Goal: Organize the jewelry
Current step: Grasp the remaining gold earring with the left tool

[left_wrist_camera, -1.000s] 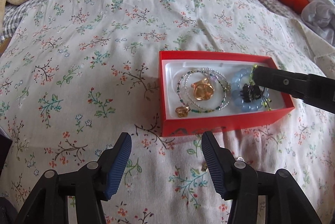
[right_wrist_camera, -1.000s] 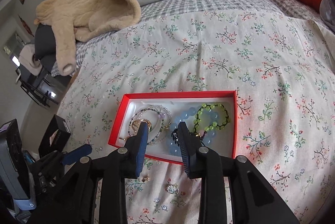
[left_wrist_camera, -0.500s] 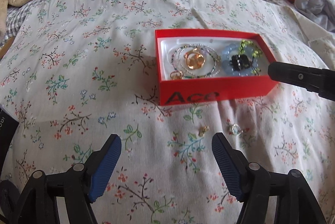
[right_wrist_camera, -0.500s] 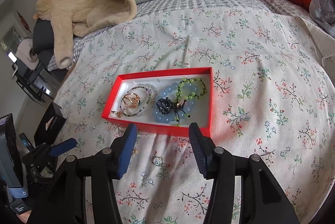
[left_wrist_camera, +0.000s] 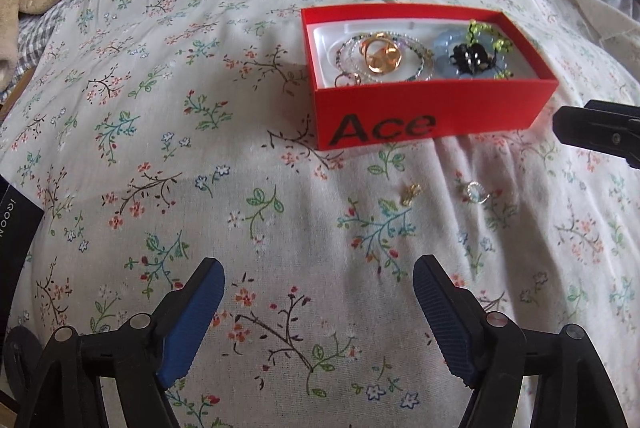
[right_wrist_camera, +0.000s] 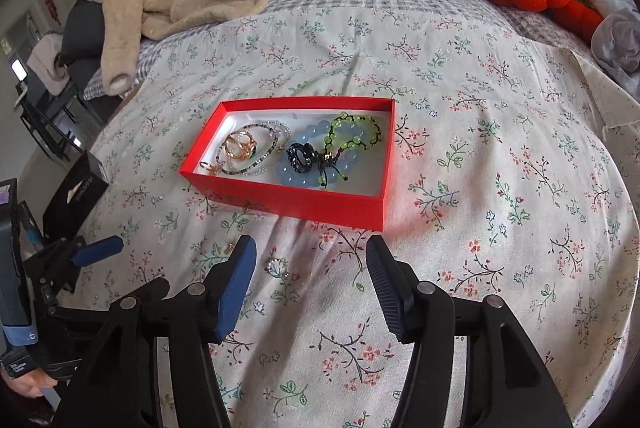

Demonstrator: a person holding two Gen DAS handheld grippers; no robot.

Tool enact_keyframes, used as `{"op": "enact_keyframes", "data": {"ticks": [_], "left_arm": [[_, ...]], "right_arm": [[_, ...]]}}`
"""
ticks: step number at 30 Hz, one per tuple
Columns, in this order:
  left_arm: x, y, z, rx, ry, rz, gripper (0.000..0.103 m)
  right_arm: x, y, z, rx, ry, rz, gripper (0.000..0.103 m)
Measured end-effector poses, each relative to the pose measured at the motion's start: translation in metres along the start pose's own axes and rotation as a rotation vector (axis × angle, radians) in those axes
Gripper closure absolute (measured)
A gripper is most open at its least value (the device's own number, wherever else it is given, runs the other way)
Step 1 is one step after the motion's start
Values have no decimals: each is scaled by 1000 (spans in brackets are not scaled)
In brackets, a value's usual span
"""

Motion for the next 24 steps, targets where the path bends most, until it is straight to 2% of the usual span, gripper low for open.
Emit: {"op": "enact_keyframes", "data": {"ticks": [7,13,15,17,24], "left_arm": [[-7,-22,4,-2,4,8,20],[-1,-32,19,-69,-28,63,21],[1,-33,26,-109,-36,75,23],[3,-37,32,-144,-42,73,33],[14,-44,50,-176,-83,90,46]], "right_arm": [[-17,-12,7,-53,62,-33,36],[-28,-18,17,-83,78,-44,36],[-33,-20,19,-89,83,-50,36],[-38,-20,19,-93,87,-54,36],[-57,-28,13,-99,145,-94,36]]}}
Point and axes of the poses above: each gripper's, at about its wrist camera, not at the fingertips, and y roughly against the way its jaws point, z to its right, x to its top, the point moved 9 cm from there along -y, roughly the way its jaws point, and after that the axes turned 10 degrees about -z, right-handed, at the moved point
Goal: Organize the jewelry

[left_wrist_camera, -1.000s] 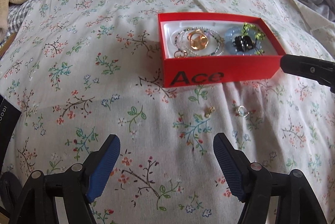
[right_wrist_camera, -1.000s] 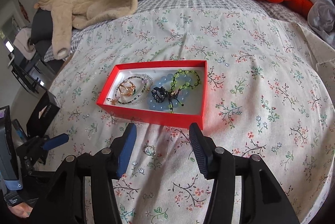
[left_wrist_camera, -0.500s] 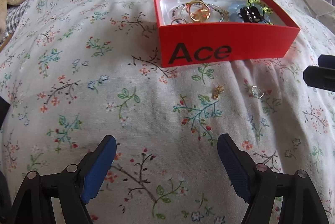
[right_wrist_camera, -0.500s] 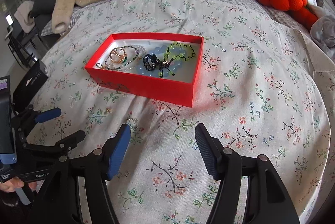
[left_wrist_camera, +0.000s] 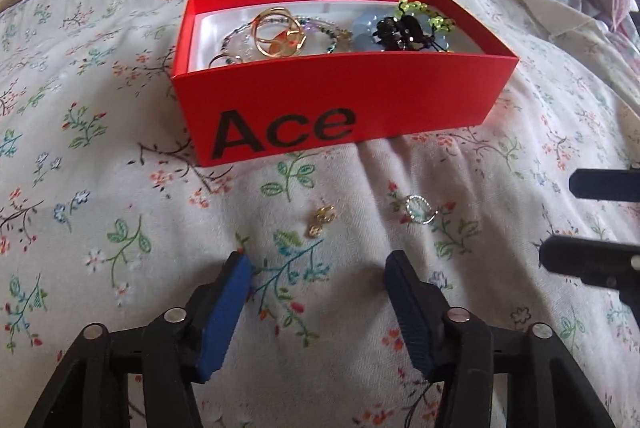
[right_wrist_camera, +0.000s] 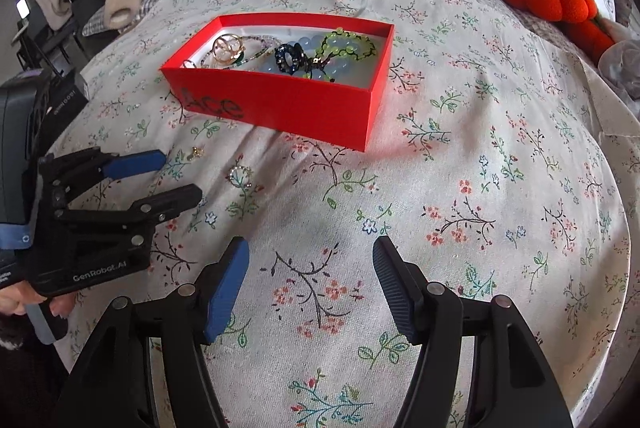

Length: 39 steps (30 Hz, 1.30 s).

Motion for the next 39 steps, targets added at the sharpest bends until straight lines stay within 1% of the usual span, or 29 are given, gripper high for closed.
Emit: {"op": "enact_keyframes", "data": {"ticks": [4,7,12,16,19,22,28,33,36,37,38,39], "left_arm": [[5,-1,0,-12,9,11,57],[9,-4,-2,-25,18,16,62],[12,-6,-2,-23,18,23,70],[16,-7,-4,-18,27,25,82],[17,-7,-6,-24,41,26,97],[18,-5,-8,-41,66,22,97],[16,3,-10,-50,92,8,97],[13,13,-19,-48,121,-3,97],[10,18,-25,-42,135,-8,97],[8,20,-27,-40,136,-9,97],[7,21,-29,-38,136,-11,97],[5,22,-31,-33,133,-10,97]], "right_arm": [[-3,-3,-1,-6,19,-8,36],[-2,-6,0,-7,13,-15,36],[-2,-11,1,-6,7,-29,36],[-1,-11,0,-12,6,-26,36],[-1,-10,-1,-17,6,-20,36],[-1,-5,-1,-27,10,-6,36],[0,2,-7,-1,9,17,36],[4,-4,-19,16,21,9,36],[10,-6,-31,37,46,29,37],[13,-7,-36,58,62,36,41],[15,-8,-42,81,76,41,49],[17,-10,-46,99,86,37,53]]}}
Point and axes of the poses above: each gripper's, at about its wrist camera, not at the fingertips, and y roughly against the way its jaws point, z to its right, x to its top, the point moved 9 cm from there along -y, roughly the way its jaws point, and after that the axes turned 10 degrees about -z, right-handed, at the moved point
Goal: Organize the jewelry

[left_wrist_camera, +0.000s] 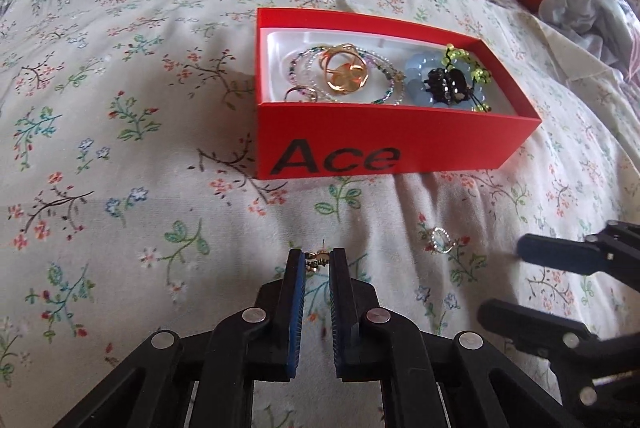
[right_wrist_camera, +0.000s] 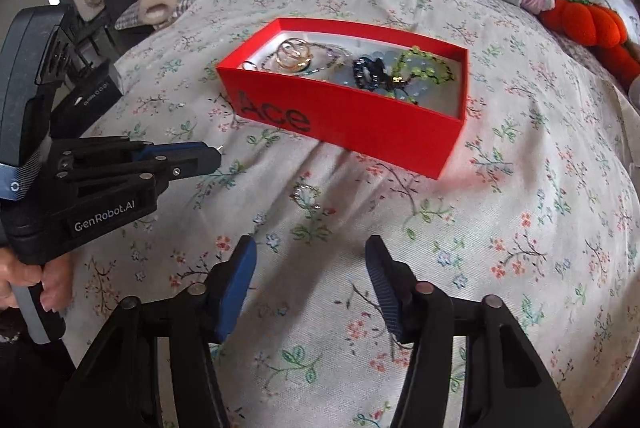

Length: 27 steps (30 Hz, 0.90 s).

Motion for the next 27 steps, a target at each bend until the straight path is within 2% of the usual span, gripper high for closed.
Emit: {"op": "enact_keyframes", "data": {"ticks": [2,6,8,11,14,21,27], "left_arm": [[-3,3,-3,6,-3,-2,97],[-8,7,-7,4,-5,-9,97],[-11,7,-9,5,-6,-15,97],[-14,7,-13,12,-3,-24,97],[-16,6,-16,16,2,-31,97],[-19,7,-19,25,10,-34,97],[-20,6,-19,33,9,-37,97]], "right_arm": [[3,-10,-6,21,13,-17,62],[9,-28,-6,7,27,-27,67],[13,-33,-4,21,9,-30,74],[18,-39,1,54,-31,-21,78],[22,-41,4,68,-47,-16,80],[25,-41,2,30,-31,8,81],[29,-43,3,33,-39,14,81]]}}
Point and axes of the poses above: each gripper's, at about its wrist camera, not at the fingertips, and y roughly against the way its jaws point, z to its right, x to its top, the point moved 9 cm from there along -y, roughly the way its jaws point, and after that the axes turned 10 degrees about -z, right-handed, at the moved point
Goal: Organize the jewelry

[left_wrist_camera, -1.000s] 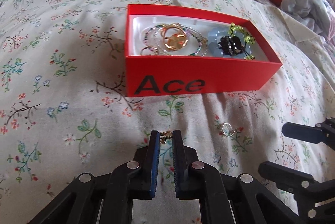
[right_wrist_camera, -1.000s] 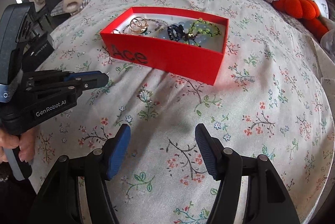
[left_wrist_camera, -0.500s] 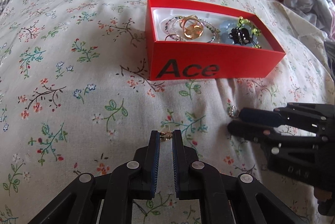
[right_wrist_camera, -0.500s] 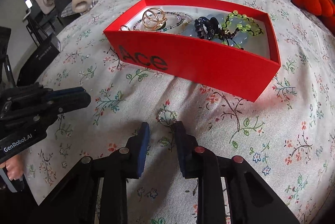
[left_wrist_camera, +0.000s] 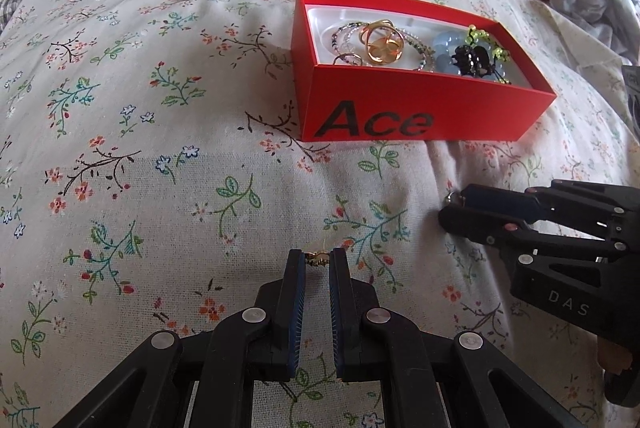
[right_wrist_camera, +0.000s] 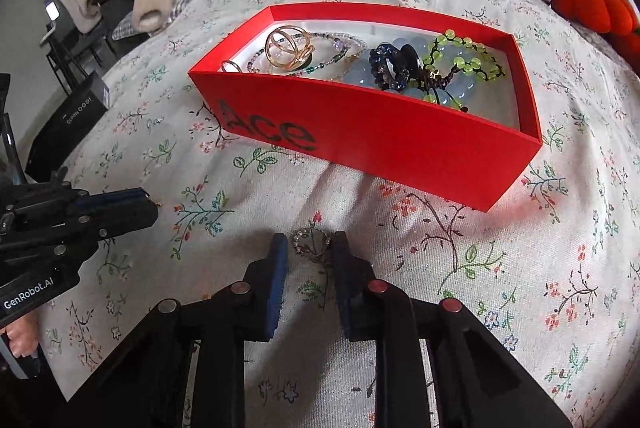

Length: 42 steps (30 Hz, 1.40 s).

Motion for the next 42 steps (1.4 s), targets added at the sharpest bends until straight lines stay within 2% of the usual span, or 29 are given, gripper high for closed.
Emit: {"op": "enact_keyframes", "data": {"ticks": [6,20,34,42], "left_arm": [[1,-3,-2,8,3,-7,97],[23,10,8,-4,-2,42,97],[55,26,24,-31,-8,91,97],[77,34,32,-45,0,137,97]], "right_arm": [[1,0,-5,-49,30,7,82],[2,18,1,-42,-19,-33,83],[16,67,17,-35,-74,43,83],[36,93,51,-24,-173,116,83]]}}
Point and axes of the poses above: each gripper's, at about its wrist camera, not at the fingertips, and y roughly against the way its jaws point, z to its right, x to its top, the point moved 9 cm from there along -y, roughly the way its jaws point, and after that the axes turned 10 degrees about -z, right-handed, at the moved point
